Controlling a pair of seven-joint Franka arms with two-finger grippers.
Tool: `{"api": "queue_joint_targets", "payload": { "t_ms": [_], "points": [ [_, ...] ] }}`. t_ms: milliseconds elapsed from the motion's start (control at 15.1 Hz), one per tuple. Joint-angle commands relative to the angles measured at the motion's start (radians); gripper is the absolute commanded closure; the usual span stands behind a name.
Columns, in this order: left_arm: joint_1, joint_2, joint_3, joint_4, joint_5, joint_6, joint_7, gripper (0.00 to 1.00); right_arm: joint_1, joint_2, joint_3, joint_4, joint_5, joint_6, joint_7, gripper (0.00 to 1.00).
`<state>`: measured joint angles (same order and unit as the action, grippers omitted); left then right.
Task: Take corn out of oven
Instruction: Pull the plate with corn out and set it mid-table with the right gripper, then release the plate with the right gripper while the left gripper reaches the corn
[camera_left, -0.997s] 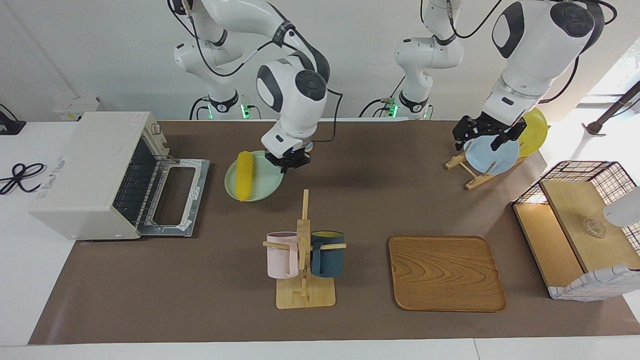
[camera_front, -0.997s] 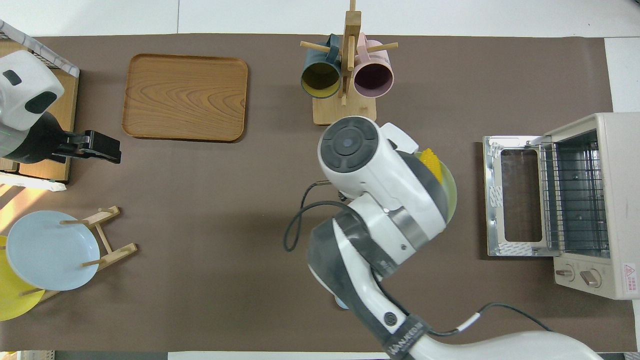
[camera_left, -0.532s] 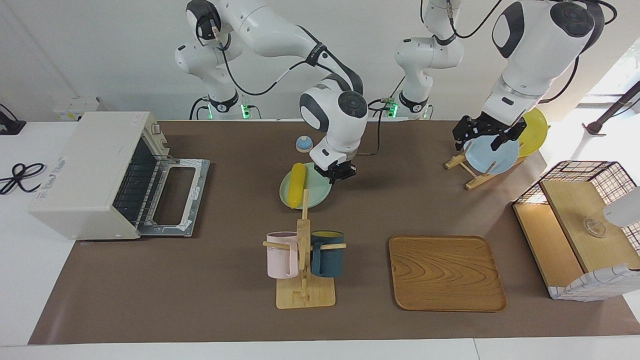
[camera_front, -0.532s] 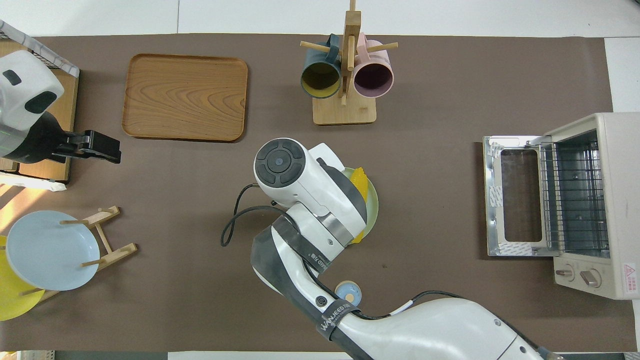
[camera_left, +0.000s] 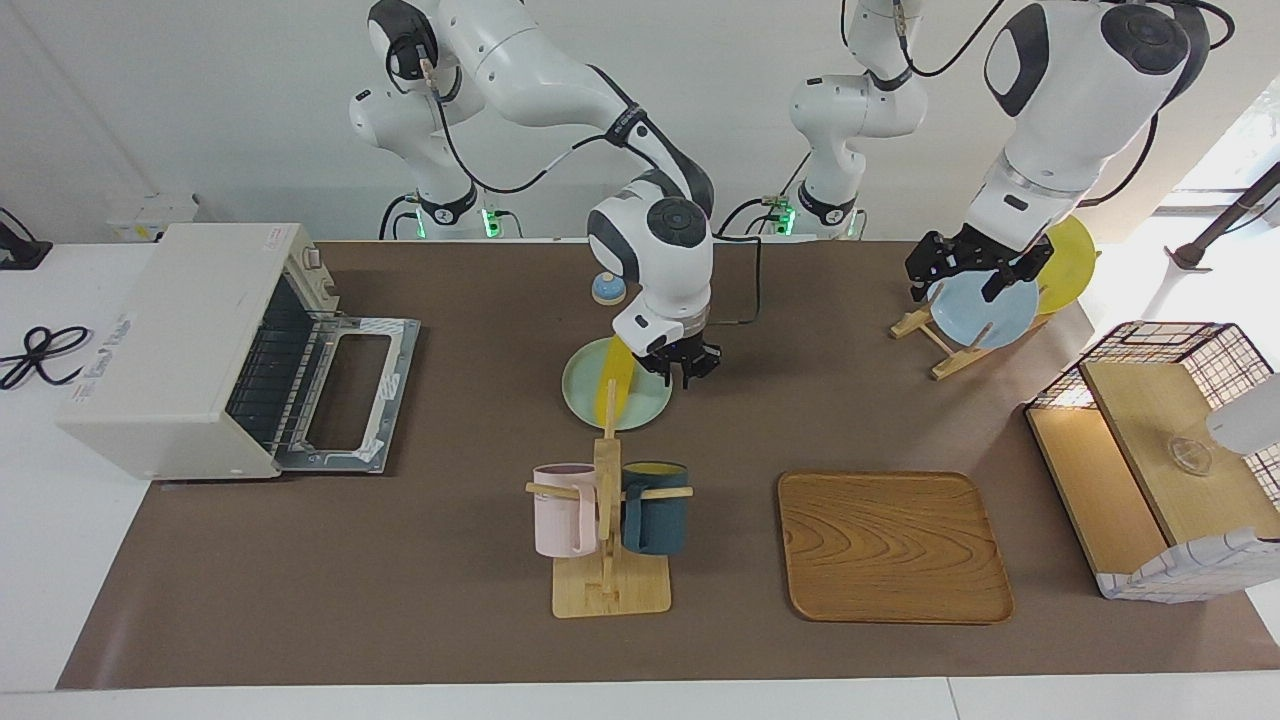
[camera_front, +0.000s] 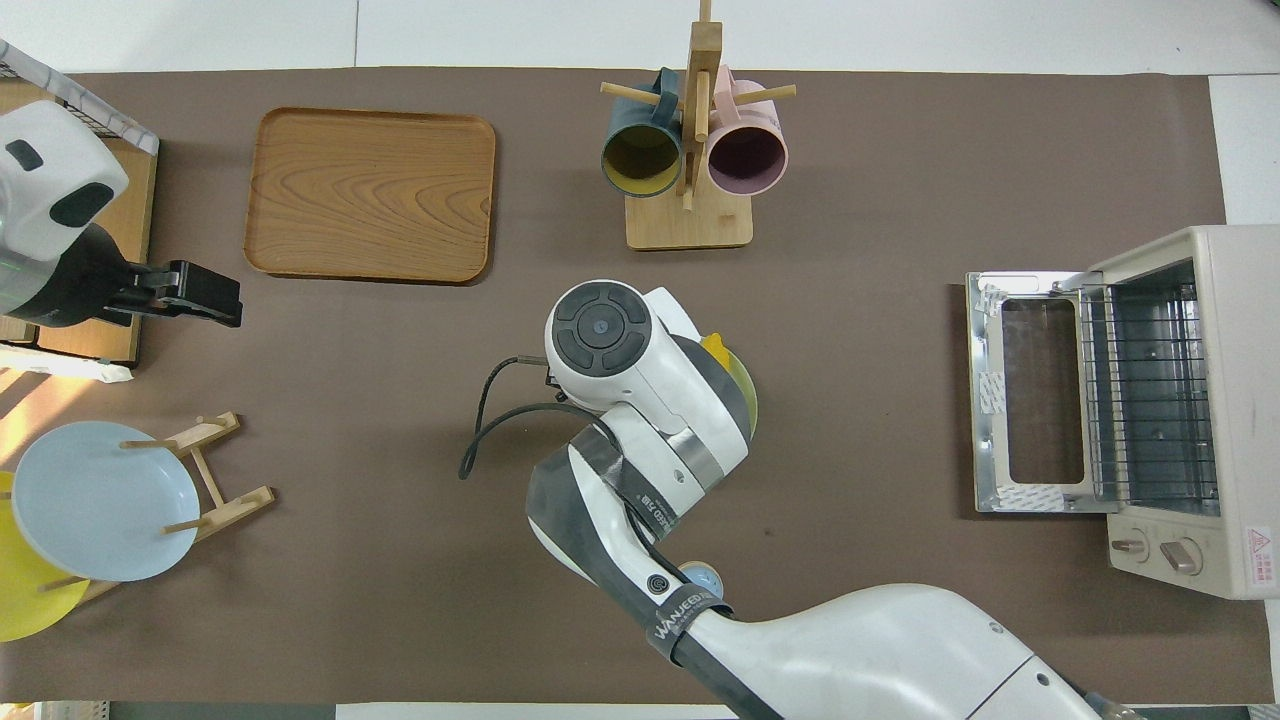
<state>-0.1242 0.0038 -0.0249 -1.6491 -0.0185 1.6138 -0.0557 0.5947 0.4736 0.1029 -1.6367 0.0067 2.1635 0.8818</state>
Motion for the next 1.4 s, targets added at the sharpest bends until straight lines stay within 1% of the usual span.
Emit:
{"api": "queue_joint_targets", "payload": {
  "t_ms": [0, 66, 266, 332, 399, 532, 731, 930, 997, 1130, 1329],
  "points": [
    [0.011, -0.016, -0.007, -0.006, 0.023, -0.005, 0.004, 0.0, -0.045, -0.053, 0.0, 0.001, -0.005, -0.074, -0.03, 0.71],
    [0.011, -0.016, -0.007, -0.006, 0.023, -0.003, 0.004, 0.0, -0.067, -0.073, 0.0, 0.002, -0.022, -0.106, -0.074, 0.74],
    [0.011, -0.015, -0.009, -0.006, 0.023, 0.0, -0.001, 0.0, -0.154, -0.134, -0.002, -0.024, -0.076, -0.203, -0.144, 0.93],
    [0.009, -0.016, -0.01, -0.008, 0.023, 0.017, 0.0, 0.0, -0.188, -0.153, -0.002, -0.05, -0.091, -0.218, -0.165, 1.0],
    [-0.002, -0.016, -0.01, -0.018, 0.023, 0.03, -0.001, 0.0, -0.216, -0.174, -0.002, -0.098, -0.099, -0.218, -0.19, 1.0],
    [-0.012, -0.021, -0.019, -0.038, 0.022, 0.052, -0.001, 0.0, -0.283, -0.217, 0.0, -0.223, -0.1, -0.182, -0.227, 1.0],
    [-0.086, -0.019, -0.02, -0.064, 0.014, 0.093, -0.003, 0.0, -0.352, -0.262, -0.002, -0.371, -0.102, -0.093, -0.251, 1.0],
    [-0.152, 0.002, -0.02, -0.089, -0.044, 0.143, -0.013, 0.0, -0.42, -0.291, 0.0, -0.492, -0.189, -0.018, -0.262, 1.0],
    [-0.182, 0.027, -0.02, -0.089, -0.055, 0.155, -0.024, 0.0, -0.447, -0.291, 0.0, -0.514, -0.197, -0.001, -0.302, 1.0],
    [-0.254, 0.074, -0.02, -0.087, -0.061, 0.217, -0.088, 0.0, -0.502, -0.29, -0.002, -0.517, -0.211, 0.002, -0.374, 1.0],
    [-0.348, 0.152, -0.02, -0.086, -0.093, 0.313, -0.163, 0.0, -0.567, -0.29, 0.0, -0.529, -0.248, 0.002, -0.429, 1.0]
  ]
}}
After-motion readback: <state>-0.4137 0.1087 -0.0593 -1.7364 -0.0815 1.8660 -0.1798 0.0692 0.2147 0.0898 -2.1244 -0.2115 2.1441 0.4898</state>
